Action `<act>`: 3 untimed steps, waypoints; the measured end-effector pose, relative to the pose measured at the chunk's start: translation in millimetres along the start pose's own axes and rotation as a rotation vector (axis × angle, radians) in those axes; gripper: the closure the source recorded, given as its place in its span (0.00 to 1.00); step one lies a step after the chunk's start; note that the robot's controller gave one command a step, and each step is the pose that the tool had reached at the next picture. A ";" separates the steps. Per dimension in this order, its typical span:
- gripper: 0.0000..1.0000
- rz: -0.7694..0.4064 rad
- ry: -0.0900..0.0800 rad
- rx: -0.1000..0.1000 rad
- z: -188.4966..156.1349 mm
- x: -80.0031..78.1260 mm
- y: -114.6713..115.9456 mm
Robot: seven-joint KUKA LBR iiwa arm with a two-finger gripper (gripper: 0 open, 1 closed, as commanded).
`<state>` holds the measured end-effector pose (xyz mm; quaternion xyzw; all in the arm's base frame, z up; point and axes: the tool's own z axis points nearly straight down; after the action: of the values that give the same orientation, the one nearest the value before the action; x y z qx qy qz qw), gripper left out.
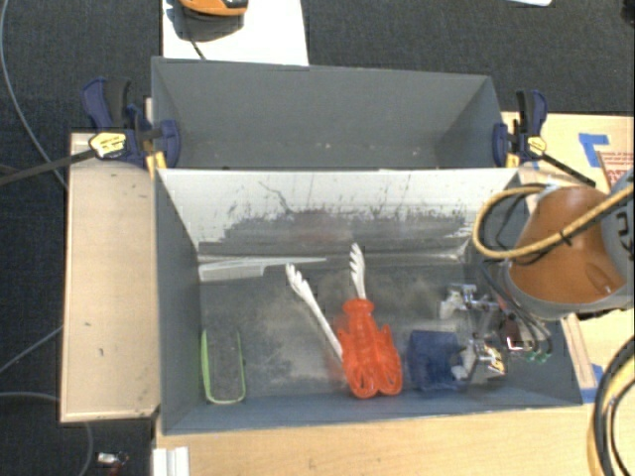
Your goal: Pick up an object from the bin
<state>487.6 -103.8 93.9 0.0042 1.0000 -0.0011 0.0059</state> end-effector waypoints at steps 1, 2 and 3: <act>0.00 0.116 0.007 -0.003 18.6 0.1 14.5; 1.00 0.076 -0.001 0.001 23.0 -2.4 14.9; 1.00 0.075 -0.001 0.001 23.0 -2.5 14.9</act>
Offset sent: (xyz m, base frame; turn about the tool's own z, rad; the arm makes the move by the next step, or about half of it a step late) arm 0.0019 0.0147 -0.0239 0.0767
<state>490.5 -88.9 70.9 0.0415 0.9991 -0.0012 0.0065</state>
